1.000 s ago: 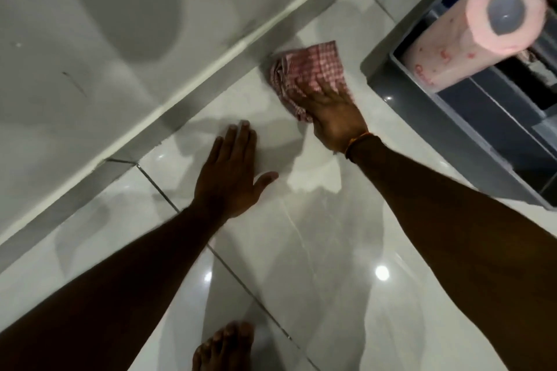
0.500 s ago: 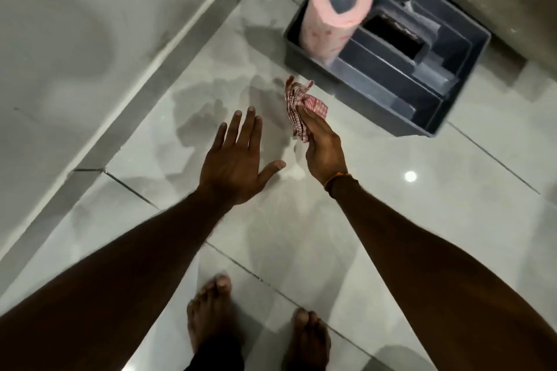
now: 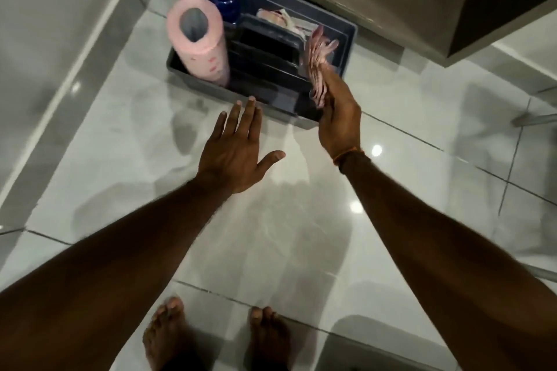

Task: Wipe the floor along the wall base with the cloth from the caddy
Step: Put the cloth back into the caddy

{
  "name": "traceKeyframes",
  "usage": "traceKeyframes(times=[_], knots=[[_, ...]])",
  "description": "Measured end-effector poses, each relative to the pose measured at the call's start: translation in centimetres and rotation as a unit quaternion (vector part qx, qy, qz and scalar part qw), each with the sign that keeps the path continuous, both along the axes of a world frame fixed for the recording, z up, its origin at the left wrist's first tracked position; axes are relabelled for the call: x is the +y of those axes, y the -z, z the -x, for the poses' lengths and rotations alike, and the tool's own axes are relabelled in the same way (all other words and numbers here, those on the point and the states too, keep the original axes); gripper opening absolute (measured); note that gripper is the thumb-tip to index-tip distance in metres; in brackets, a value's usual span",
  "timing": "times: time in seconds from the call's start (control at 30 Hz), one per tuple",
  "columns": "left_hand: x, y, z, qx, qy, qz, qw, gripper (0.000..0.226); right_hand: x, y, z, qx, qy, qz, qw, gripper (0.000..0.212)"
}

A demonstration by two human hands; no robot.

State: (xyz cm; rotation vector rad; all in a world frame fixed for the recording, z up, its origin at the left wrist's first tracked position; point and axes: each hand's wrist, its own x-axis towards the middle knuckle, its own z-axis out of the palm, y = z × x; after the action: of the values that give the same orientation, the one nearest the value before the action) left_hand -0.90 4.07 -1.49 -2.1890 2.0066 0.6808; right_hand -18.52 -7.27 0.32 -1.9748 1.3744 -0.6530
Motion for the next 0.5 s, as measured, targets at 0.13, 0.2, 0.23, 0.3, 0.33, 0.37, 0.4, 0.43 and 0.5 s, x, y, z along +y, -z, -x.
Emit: traceKeyframes(times=[0.13,0.2,0.23,0.3,0.33,0.37,0.4,0.43,0.5], knots=[[-2.9,2.2,1.4,-0.011,0.015,0.012,1.0,0.105,-5.4,1.5,1.7,0.069,-0.032,0.025,0.997,0.051],[-3.9,3.7,1.7,-0.019,0.033,0.021,0.999,0.105,-6.9,2.8,1.4,0.075,-0.019,-0.006,0.997,0.05],[-4.4,4.6,1.7,-0.023,0.04,0.025,0.999,0.105,-7.5,3.8,1.3,0.086,-0.005,-0.007,0.996,0.054],[-5.0,6.2,1.7,-0.024,0.041,0.02,0.999,0.105,-8.1,5.8,0.4,0.123,-0.017,-0.014,0.992,0.059],[-5.1,6.8,1.6,-0.025,0.039,0.016,0.999,0.105,-8.2,6.8,0.0,0.149,-0.02,-0.037,0.988,0.058],[-5.2,7.5,1.5,-0.019,0.035,0.015,0.999,0.105,-8.1,7.8,-0.2,0.164,-0.023,-0.067,0.984,0.056],[-5.1,7.8,1.5,-0.016,0.034,0.02,0.999,0.104,-8.1,8.6,-0.5,0.213,-0.04,-0.055,0.975,0.057],[-5.1,8.1,1.4,-0.015,0.035,0.027,0.999,0.104,-8.3,9.5,-0.7,0.248,-0.06,-0.042,0.966,0.06],[-5.0,8.4,1.3,-0.018,0.039,0.035,0.998,0.104,-8.6,10.4,-1.1,0.301,-0.087,-0.035,0.949,0.064]])
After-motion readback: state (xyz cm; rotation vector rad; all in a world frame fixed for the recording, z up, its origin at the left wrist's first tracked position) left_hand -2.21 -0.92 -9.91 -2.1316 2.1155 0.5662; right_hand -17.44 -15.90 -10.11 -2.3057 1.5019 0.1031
